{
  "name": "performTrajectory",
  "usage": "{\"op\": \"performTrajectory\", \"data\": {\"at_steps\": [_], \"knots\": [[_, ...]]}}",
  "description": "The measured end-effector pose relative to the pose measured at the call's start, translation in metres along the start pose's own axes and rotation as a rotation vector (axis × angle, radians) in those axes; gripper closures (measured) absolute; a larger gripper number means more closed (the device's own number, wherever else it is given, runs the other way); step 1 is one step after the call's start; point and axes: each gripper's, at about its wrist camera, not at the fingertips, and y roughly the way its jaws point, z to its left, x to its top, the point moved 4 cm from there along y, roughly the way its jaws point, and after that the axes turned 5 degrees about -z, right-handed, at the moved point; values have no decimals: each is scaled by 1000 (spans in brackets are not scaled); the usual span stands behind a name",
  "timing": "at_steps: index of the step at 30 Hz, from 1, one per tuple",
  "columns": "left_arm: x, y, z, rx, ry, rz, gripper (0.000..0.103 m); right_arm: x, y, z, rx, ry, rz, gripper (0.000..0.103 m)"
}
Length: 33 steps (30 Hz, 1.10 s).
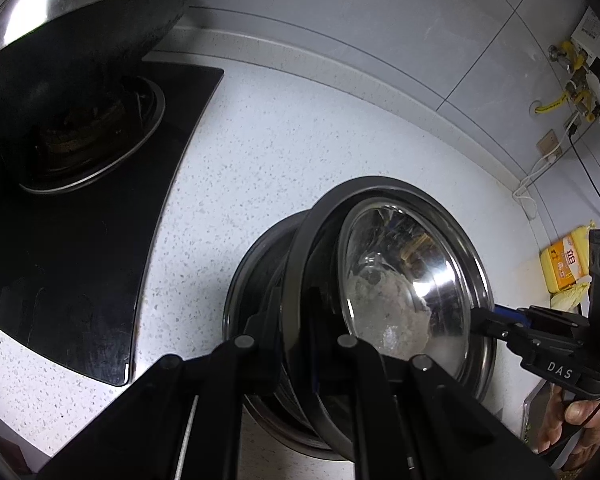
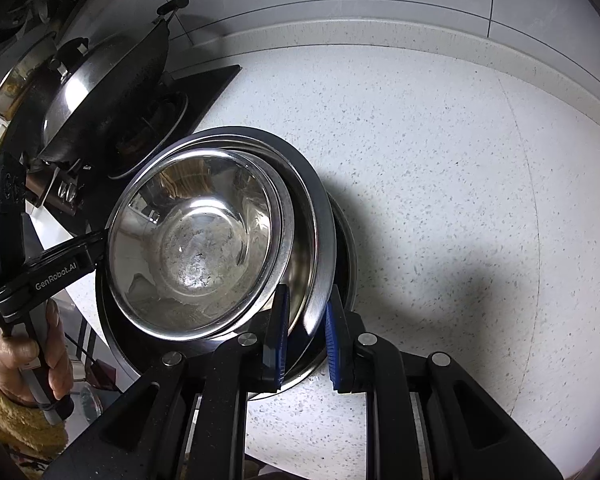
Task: Organize plates and bowls
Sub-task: 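Lift the nested bowls with both grippers and carry them toward the plate stack, then lower the nested bowls with both grippers onto the stainless plate stack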
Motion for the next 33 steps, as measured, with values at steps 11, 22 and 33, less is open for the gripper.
{"op": "performTrajectory", "data": {"at_steps": [11,22,33], "knots": [[-6,24,5,0,4,40,94,-2,15,0,-13,6,23,88],[-4,23,8,18,11,35,94,-2,22,-2,8,9,28,88],[-10,23,12,49,18,38,91,-5,22,-10,43,-14,31,88]]}}
